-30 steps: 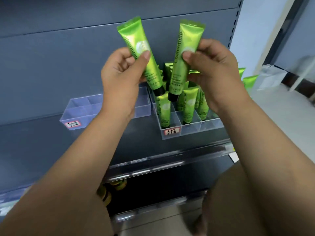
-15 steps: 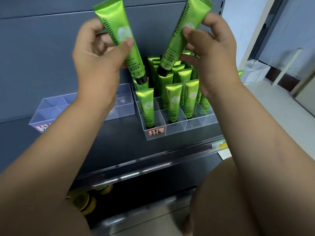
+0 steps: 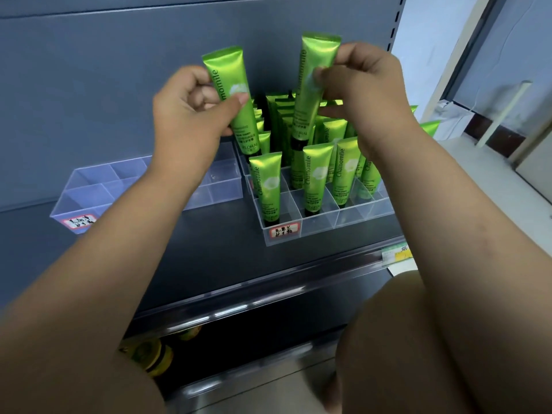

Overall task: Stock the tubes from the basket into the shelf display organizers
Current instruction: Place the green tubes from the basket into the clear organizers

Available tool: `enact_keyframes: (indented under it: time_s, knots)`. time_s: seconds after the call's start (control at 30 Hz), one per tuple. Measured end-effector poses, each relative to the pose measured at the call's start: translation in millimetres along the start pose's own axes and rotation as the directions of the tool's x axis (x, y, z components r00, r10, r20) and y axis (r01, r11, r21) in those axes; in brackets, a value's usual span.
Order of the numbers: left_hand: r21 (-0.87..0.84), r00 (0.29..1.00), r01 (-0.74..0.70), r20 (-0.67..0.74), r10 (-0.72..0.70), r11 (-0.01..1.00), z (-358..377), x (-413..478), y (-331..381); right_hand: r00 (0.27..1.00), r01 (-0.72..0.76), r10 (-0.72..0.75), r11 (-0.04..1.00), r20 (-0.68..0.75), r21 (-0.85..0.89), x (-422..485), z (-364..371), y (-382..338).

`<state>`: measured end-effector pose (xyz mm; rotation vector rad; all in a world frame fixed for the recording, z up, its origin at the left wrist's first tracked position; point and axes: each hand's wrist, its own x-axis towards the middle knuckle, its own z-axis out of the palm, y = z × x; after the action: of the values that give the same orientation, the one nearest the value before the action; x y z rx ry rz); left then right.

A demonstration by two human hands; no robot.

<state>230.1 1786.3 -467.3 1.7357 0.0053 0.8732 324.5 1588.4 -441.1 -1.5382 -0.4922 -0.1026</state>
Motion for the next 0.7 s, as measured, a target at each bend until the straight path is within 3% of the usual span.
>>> enact_keyframes:
  time_s: [0.4,0.7]
  knots:
    - [-0.006,0.998,0.062,0.009,-0.062,0.998,0.5,-7.3,-9.9,0.994,0.104,-0.098,0.987,0.057,-0.123,2.1,3.5,12.2]
    - [-0.006,0.995,0.099,0.015,-0.099,0.995,3.8,-15.2,-15.7,0.995,0.091,-0.083,0.984,0.058,-0.156,2.0,-2.9,15.4]
